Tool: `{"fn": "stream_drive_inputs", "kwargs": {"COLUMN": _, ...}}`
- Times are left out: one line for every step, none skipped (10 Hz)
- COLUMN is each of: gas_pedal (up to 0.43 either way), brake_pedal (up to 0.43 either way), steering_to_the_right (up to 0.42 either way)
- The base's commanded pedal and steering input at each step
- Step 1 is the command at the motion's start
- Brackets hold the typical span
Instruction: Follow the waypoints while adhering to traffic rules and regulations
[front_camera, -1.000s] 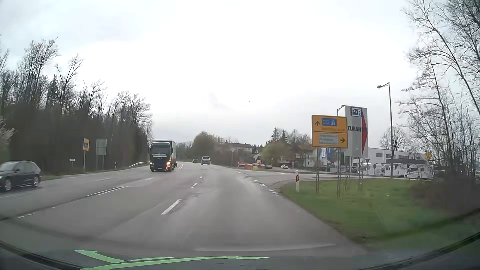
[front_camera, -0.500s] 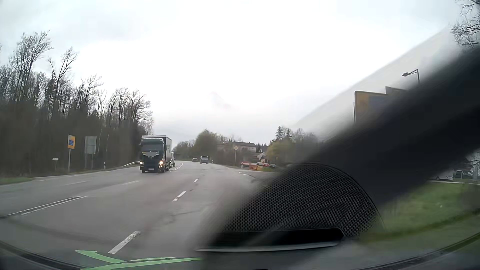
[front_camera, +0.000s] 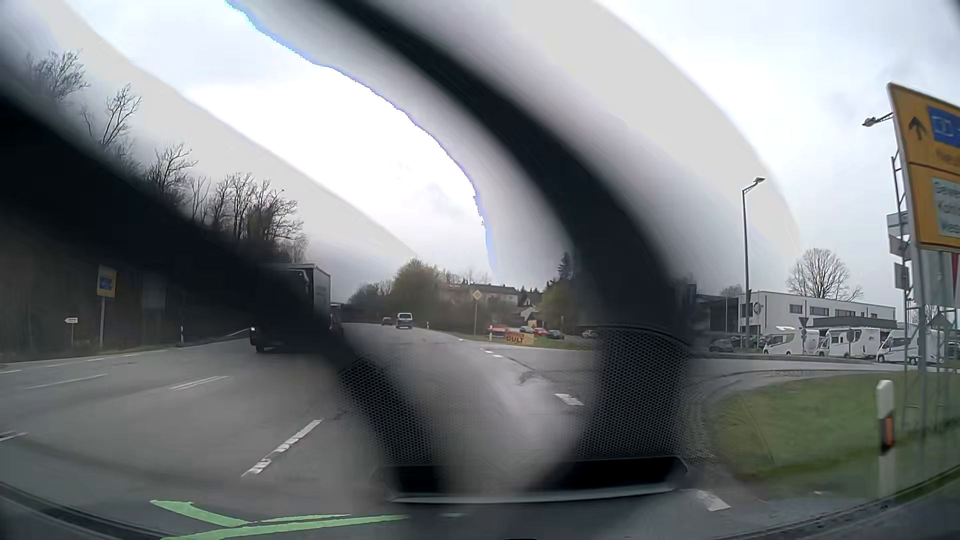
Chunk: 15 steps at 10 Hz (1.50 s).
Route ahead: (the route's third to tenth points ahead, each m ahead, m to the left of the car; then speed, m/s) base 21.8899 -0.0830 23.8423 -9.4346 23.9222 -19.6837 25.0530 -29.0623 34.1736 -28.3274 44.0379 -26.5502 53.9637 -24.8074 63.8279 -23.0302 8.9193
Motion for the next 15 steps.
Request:
{"fn": "stream_drive_inputs", "kwargs": {"gas_pedal": 0.0, "brake_pedal": 0.195, "steering_to_the_right": 0.012}}
{"fn": "stream_drive_inputs", "kwargs": {"gas_pedal": 0.0, "brake_pedal": 0.195, "steering_to_the_right": 0.021}}
{"fn": "stream_drive_inputs", "kwargs": {"gas_pedal": 0.0, "brake_pedal": 0.195, "steering_to_the_right": 0.029}}
{"fn": "stream_drive_inputs", "kwargs": {"gas_pedal": 0.0, "brake_pedal": 0.195, "steering_to_the_right": 0.044}}
{"fn": "stream_drive_inputs", "kwargs": {"gas_pedal": 0.0, "brake_pedal": 0.189, "steering_to_the_right": 0.066}}
{"fn": "stream_drive_inputs", "kwargs": {"gas_pedal": 0.0, "brake_pedal": 0.189, "steering_to_the_right": 0.089}}
{"fn": "stream_drive_inputs", "kwargs": {"gas_pedal": 0.0, "brake_pedal": 0.189, "steering_to_the_right": 0.113}}
{"fn": "stream_drive_inputs", "kwargs": {"gas_pedal": 0.0, "brake_pedal": 0.189, "steering_to_the_right": 0.143}}
{"fn": "stream_drive_inputs", "kwargs": {"gas_pedal": 0.0, "brake_pedal": 0.189, "steering_to_the_right": 0.169}}
{"fn": "stream_drive_inputs", "kwargs": {"gas_pedal": 0.0, "brake_pedal": 0.189, "steering_to_the_right": 0.187}}
{"fn": "stream_drive_inputs", "kwargs": {"gas_pedal": 0.0, "brake_pedal": 0.183, "steering_to_the_right": 0.207}}
{"fn": "stream_drive_inputs", "kwargs": {"gas_pedal": 0.0, "brake_pedal": 0.183, "steering_to_the_right": 0.226}}
{"fn": "stream_drive_inputs", "kwargs": {"gas_pedal": 0.0, "brake_pedal": 0.183, "steering_to_the_right": 0.246}}
{"fn": "stream_drive_inputs", "kwargs": {"gas_pedal": 0.0, "brake_pedal": 0.183, "steering_to_the_right": 0.258}}
{"fn": "stream_drive_inputs", "kwargs": {"gas_pedal": 0.0, "brake_pedal": 0.177, "steering_to_the_right": 0.275}}
